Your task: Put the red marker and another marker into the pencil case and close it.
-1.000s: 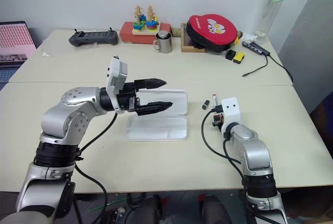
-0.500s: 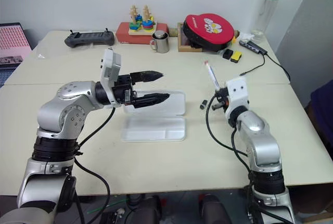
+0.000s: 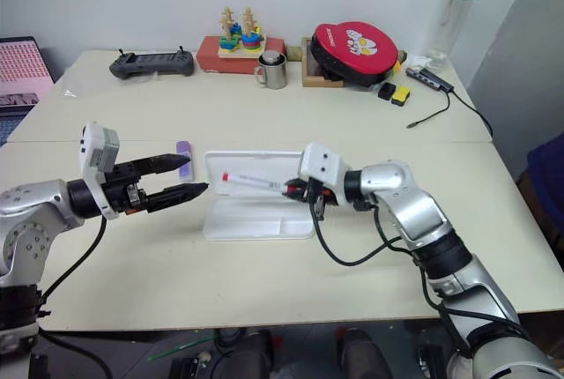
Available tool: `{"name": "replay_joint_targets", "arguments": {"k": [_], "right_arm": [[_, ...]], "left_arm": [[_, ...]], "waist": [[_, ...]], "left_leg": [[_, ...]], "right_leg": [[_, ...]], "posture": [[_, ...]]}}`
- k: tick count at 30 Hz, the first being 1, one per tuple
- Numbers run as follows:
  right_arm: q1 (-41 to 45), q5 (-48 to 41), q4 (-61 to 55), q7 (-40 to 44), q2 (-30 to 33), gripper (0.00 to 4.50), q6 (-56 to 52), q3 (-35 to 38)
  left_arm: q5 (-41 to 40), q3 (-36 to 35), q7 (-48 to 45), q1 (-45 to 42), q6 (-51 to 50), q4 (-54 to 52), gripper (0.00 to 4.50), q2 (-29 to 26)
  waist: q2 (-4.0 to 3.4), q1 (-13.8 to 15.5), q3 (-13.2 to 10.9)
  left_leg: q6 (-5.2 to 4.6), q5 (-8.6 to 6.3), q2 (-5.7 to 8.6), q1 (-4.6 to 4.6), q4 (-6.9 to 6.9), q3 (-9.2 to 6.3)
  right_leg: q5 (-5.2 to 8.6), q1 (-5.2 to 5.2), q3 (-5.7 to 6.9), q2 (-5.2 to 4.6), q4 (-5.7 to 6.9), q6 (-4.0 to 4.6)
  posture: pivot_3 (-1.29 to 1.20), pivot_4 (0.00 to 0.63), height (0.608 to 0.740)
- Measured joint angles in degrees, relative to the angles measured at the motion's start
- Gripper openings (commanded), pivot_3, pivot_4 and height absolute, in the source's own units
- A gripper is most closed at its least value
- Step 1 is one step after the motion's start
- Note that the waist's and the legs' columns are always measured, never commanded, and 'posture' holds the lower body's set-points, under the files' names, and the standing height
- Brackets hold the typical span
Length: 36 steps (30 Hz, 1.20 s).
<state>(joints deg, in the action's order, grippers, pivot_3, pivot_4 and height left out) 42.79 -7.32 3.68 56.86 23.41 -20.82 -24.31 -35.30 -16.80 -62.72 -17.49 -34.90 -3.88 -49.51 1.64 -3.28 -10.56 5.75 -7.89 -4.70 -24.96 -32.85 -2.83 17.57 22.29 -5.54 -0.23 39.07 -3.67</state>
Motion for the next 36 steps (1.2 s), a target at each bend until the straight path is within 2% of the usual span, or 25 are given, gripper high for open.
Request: {"name": "replay_joint_targets", "arguments": {"k": [3,13,15,16,18,20,24,28,29,30,32,34,36], "right_arm": [[1.3,2.9,6.7,0.5,-3.1,0.27,4.1,-2.3],[3.8,4.6,17.6,3.4,-7.7,0.27,9.6,-2.8],[4.1,5.1,18.9,4.2,-7.7,0.97,10.4,-2.7],[4.2,5.5,19.2,4.3,-7.7,1.02,10.6,-2.7],[5.1,6.1,20.5,4.3,-8.2,1.42,11.5,-2.6],[5.8,6.1,21.0,4.3,-8.7,1.98,11.7,-1.9],[6.1,5.9,21.4,4.6,-8.9,2.77,11.6,-1.0],[6.0,4.3,19.8,5.7,-8.3,3.70,10.5,0.9],[6.0,3.9,19.2,5.9,-8.2,3.79,10.2,1.2],[5.9,2.5,17.0,6.3,-8.2,4.19,8.5,2.8],[4.9,-1.4,12.5,5.1,-8.6,4.48,4.1,6.4],[5.2,-8.2,2.6,0.5,-11.2,4.48,-2.6,13.0],[5.8,-11.3,-3.5,-2.7,-11.9,4.48,-6.0,16.3]], "left_arm": [[-0.2,-2.0,0.8,4.5,-0.5,-3.1,4.50,-1.1],[-4.3,-7.4,6.8,7.0,-2.6,-7.4,4.50,1.0],[-5.2,-8.0,7.6,7.2,-3.5,-7.6,4.50,1.2],[-5.3,-8.1,7.9,7.2,-3.6,-7.6,4.50,1.4],[-5.4,-8.1,8.6,7.2,-3.6,-7.8,4.50,1.8],[-5.7,-8.1,9.0,7.1,-3.6,-7.9,4.50,2.2],[-6.0,-8.1,10.9,6.2,-3.4,-7.5,4.50,3.2],[-4.8,-8.1,16.4,1.9,-2.6,-4.5,4.50,5.4],[-4.6,-8.1,17.2,1.3,-2.5,-4.0,4.50,5.6],[-3.9,-8.0,20.0,-0.6,-2.5,-2.7,4.50,6.5],[-2.1,-7.8,25.7,-5.1,-2.8,0.6,4.50,9.4],[1.9,-7.4,35.9,-11.4,-3.3,8.7,4.50,13.0],[4.1,-6.8,40.2,-13.4,-3.4,13.1,4.50,15.0]], "waist": [[-0.02,0.0,0.0],[0.00,0.1,0.0],[0.00,0.1,0.0],[0.00,0.1,0.0],[0.00,0.1,0.0],[0.00,0.0,0.0],[0.00,0.2,0.0],[0.00,0.3,0.0],[0.00,0.3,0.0],[0.00,0.3,0.0],[-0.02,0.7,0.0],[-0.01,1.2,0.0],[0.06,1.1,0.0]], "left_leg": [[0.00,0.00,-0.06,0.02,0.03,-0.01],[0.01,0.00,-0.06,0.04,0.00,-0.01],[0.01,0.00,-0.05,0.04,0.00,-0.01],[0.01,0.00,-0.05,0.04,0.00,-0.01],[0.01,0.00,-0.05,0.04,0.00,-0.01],[0.01,0.00,-0.06,0.05,0.00,-0.01],[0.01,0.00,-0.04,0.04,0.00,-0.01],[0.01,0.00,-0.04,0.04,-0.01,-0.03],[0.01,0.00,-0.04,0.04,-0.02,-0.03],[0.01,0.00,-0.04,0.04,-0.02,-0.03],[0.01,0.00,-0.03,0.03,-0.03,-0.09],[0.01,0.01,-0.04,0.04,-0.06,-0.14],[0.02,0.00,-0.03,0.04,-0.06,-0.11]], "right_leg": [[0.01,0.00,0.01,0.06,0.03,0.05],[-0.01,-0.04,0.00,0.06,0.03,0.00],[-0.01,-0.04,0.01,0.05,0.03,0.00],[-0.01,-0.04,0.01,0.06,0.02,0.00],[-0.02,-0.03,0.00,0.06,0.03,0.00],[-0.02,-0.03,0.01,0.06,0.04,0.00],[-0.03,-0.04,0.01,0.05,0.03,0.02],[-0.04,-0.05,0.02,0.06,0.04,-0.01],[-0.04,-0.05,0.02,0.06,0.04,-0.01],[-0.05,-0.06,0.01,0.06,0.04,0.00],[-0.05,-0.08,0.05,0.06,0.09,0.01],[-0.06,-0.08,0.05,0.10,0.15,0.02],[-0.15,-0.11,0.04,0.08,0.10,0.16]], "posture": [[0.00,0.150,0.740],[0.00,0.150,0.740],[0.00,0.150,0.740],[0.00,0.150,0.740],[0.00,0.150,0.740],[0.00,0.150,0.740],[0.00,0.150,0.740],[0.00,0.150,0.740],[0.00,0.150,0.740],[0.00,0.150,0.740],[0.00,0.150,0.740],[0.00,0.150,0.740],[0.00,0.150,0.740]]}}
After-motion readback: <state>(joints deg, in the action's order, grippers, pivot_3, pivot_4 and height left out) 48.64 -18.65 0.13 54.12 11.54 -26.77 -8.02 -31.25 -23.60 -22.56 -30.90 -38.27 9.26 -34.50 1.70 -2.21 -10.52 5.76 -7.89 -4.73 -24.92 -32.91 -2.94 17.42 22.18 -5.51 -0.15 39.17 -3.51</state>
